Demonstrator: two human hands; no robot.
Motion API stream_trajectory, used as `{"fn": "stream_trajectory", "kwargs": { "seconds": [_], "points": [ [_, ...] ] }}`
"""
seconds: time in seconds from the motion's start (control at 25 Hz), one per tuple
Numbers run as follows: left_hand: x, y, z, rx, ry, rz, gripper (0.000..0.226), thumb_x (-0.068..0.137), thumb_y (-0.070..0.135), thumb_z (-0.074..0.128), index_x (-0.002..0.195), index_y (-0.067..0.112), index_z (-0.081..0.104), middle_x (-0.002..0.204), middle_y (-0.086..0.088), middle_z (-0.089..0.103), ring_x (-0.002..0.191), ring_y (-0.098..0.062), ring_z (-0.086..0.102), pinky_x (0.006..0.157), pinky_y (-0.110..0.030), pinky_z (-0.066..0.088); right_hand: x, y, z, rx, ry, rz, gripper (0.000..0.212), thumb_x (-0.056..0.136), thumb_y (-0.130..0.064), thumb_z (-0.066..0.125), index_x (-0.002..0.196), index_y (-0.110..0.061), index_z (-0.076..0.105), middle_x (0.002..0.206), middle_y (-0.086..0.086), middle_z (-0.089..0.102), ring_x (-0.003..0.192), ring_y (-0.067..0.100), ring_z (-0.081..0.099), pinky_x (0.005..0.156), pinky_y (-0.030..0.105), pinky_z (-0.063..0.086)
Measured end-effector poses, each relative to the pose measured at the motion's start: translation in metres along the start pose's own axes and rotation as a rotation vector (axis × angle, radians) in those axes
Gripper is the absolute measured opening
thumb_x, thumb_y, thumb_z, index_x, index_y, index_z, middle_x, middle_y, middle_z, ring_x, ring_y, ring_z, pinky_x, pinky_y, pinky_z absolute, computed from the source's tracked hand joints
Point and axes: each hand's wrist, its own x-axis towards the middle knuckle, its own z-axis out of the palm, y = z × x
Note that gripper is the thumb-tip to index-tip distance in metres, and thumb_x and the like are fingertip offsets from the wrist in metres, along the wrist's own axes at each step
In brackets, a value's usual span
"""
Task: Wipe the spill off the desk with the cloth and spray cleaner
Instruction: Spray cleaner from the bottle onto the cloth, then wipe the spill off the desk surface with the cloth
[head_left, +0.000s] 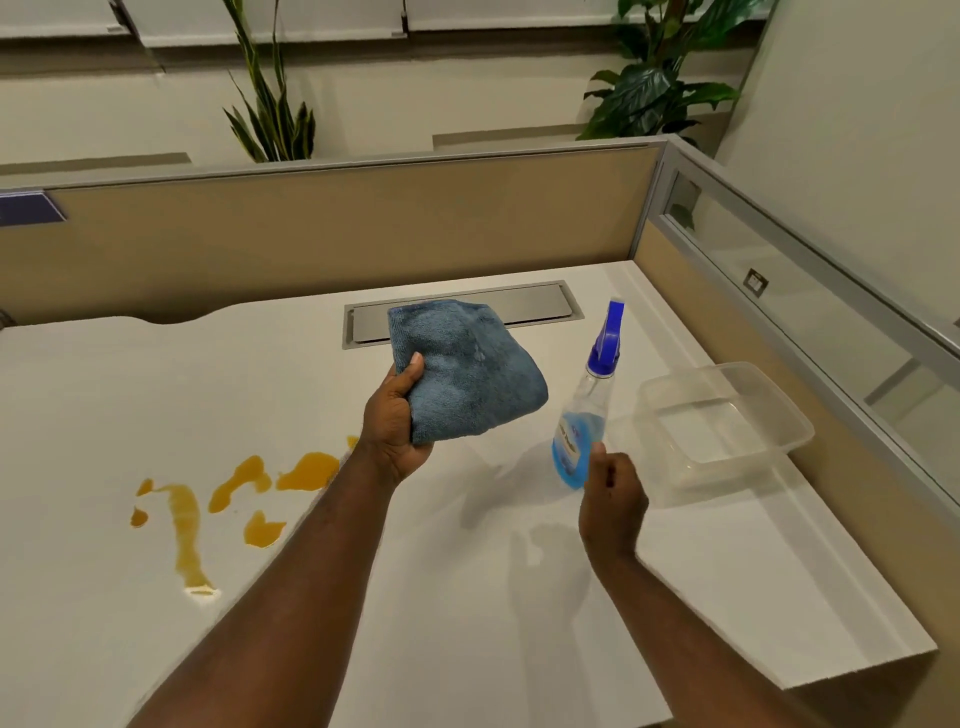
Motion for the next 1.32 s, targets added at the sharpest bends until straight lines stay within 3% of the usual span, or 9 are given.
{"fn": "stream_trajectory", "kwargs": {
  "seconds": [0.08,0.2,0.28,0.44,0.56,0.72,1.04,1.16,1.32],
  "points": [
    [-0.017,0.005,-0.005,-0.032,-0.005,-0.011,0.041,0.096,0.026,0.047,0.135,0.014,0.049,0.122,-0.012,0.065,0.104,-0.032,0.066,0.079,-0.048,0.058,-0.011,-0.002,0.009,0.105,-0.299,0.284,0.047,0.094,-0.053,0.041,0.085,-0.012,0.062,0.076,0.004,0.067,0.068,0.02,0.064,0.061,0.032,0.056],
    [-0.054,0.01,-0.019,-0.096,-0.006,-0.033,0.04,0.093,0.029,0.049,0.129,0.012,0.054,0.111,-0.011,0.071,0.099,-0.031,0.069,0.074,-0.044,0.059,-0.019,-0.021,0.019,0.388,-0.745,0.702,0.069,0.087,-0.071,0.035,0.108,-0.012,0.064,0.101,0.011,0.075,0.089,0.028,0.072,0.068,0.034,0.057],
    [-0.08,0.01,-0.031,-0.107,0.02,-0.048,0.042,0.088,0.031,0.053,0.124,0.01,0.057,0.111,-0.013,0.071,0.099,-0.031,0.069,0.074,-0.044,0.059,-0.024,-0.034,0.027,0.679,-0.856,0.822,0.084,0.074,-0.081,0.043,0.118,-0.012,0.063,0.115,0.015,0.071,0.102,0.033,0.07,0.079,0.042,0.057],
    [-0.134,0.005,-0.059,-0.09,0.097,-0.031,0.048,0.086,0.03,0.055,0.13,0.009,0.055,0.12,-0.014,0.066,0.104,-0.032,0.067,0.08,-0.047,0.058,-0.035,-0.052,0.026,0.986,-1.058,0.878,0.093,0.06,-0.078,0.065,0.127,-0.013,0.063,0.128,0.018,0.063,0.116,0.036,0.061,0.091,0.049,0.053],
    [-0.166,0.005,-0.08,-0.019,0.132,-0.028,0.045,0.088,0.026,0.055,0.13,0.01,0.055,0.118,-0.014,0.068,0.102,-0.032,0.068,0.077,-0.044,0.058,-0.049,-0.055,0.025,0.902,-1.284,0.887,0.071,0.072,-0.059,0.07,0.125,-0.013,0.063,0.125,0.015,0.065,0.113,0.034,0.063,0.087,0.048,0.054],
    [-0.194,0.017,-0.106,0.106,0.128,-0.052,0.041,0.088,0.02,0.058,0.128,0.011,0.056,0.119,-0.014,0.067,0.105,-0.033,0.066,0.078,-0.042,0.058,-0.069,-0.064,0.025,0.628,-1.478,0.832,0.061,0.063,-0.037,0.086,0.115,-0.01,0.07,0.119,0.018,0.068,0.109,0.037,0.066,0.083,0.05,0.054],
    [-0.202,0.067,-0.204,0.331,0.198,-0.048,0.038,0.09,0.025,0.059,0.127,0.016,0.058,0.124,-0.012,0.066,0.108,-0.029,0.064,0.086,-0.042,0.053,-0.142,-0.078,0.081,0.474,-1.475,0.873,0.036,0.085,-0.024,0.066,0.117,-0.005,0.068,0.126,0.02,0.064,0.114,0.037,0.063,0.084,0.049,0.055],
    [-0.186,0.095,-0.256,0.584,0.271,0.05,0.028,0.092,0.031,0.06,0.12,0.029,0.061,0.126,0.002,0.065,0.113,-0.02,0.061,0.088,-0.034,0.049,-0.162,-0.083,0.112,0.584,-1.293,0.828,0.041,0.089,-0.026,0.057,0.124,-0.006,0.062,0.126,0.02,0.064,0.112,0.038,0.063,0.081,0.049,0.057],
    [-0.169,0.124,-0.336,1.143,0.54,0.318,0.043,0.087,0.035,0.067,0.127,0.025,0.054,0.135,0.012,0.053,0.124,-0.018,0.05,0.099,-0.03,0.04,-0.155,-0.094,0.132,0.649,-0.896,0.503,0.041,0.086,-0.03,0.059,0.125,-0.017,0.059,0.12,0.006,0.07,0.106,0.027,0.068,0.079,0.043,0.06]
  ]
}}
